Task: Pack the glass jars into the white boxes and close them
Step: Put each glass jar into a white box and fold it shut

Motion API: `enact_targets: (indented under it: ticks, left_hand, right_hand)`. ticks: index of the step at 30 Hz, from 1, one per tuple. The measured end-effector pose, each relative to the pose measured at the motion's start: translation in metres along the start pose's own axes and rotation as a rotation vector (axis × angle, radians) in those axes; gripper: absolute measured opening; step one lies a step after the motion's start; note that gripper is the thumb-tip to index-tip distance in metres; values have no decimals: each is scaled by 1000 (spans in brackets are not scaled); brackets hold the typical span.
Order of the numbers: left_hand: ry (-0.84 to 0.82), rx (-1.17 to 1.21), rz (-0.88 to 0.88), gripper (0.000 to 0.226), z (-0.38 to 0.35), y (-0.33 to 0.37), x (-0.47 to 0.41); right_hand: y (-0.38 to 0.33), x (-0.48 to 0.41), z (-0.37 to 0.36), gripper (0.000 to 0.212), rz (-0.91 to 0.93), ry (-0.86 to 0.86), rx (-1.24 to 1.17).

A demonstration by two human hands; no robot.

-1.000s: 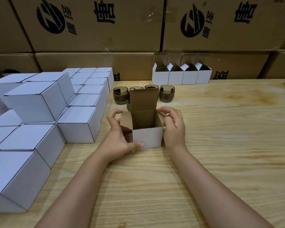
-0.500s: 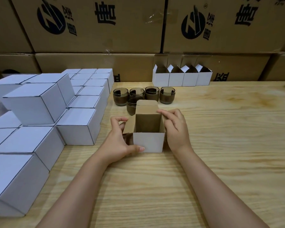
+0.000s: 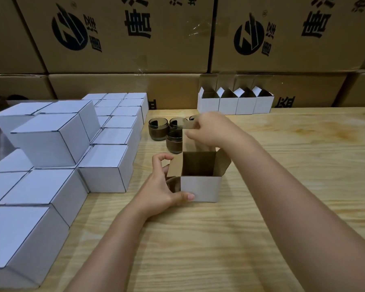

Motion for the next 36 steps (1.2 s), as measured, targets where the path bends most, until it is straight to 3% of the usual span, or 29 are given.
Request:
enact_targets:
  ticks: [6,12,20,26,31,36]
  left_hand:
    - [14,-30,-31,83,-1,1,0]
    - [37,-34,8,85,0,-3,-3]
    - [17,-37,-2,84,-2,0,-2]
    - [28,-41,17,86,-2,-5,-3]
    - [28,-36,8,84,-1,-3,-3]
    - [29,-12,28,86,0,-6,-4]
  right_hand:
    - [-11,-34,-44,60,-10,-74,39]
    - [-12,-37,-56,37,-9,-278,127]
    - [-17,-33,-52,30,36,-199,54]
    - [-23,-36,-57,13,81,-246,46]
    - [-23,-32,-27,17,99,-77,-262]
    - [-33,-25,15,51,169,30,-664]
Point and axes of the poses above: each hand's wrist, its own x-axis away from the middle knuckle, its own z-axis out of the back of the hand, y = z × x, the point moved 6 cm from there along -x, towards the middle knuckle, and after that the axes turned 8 degrees about -x, right-handed, at the moved point
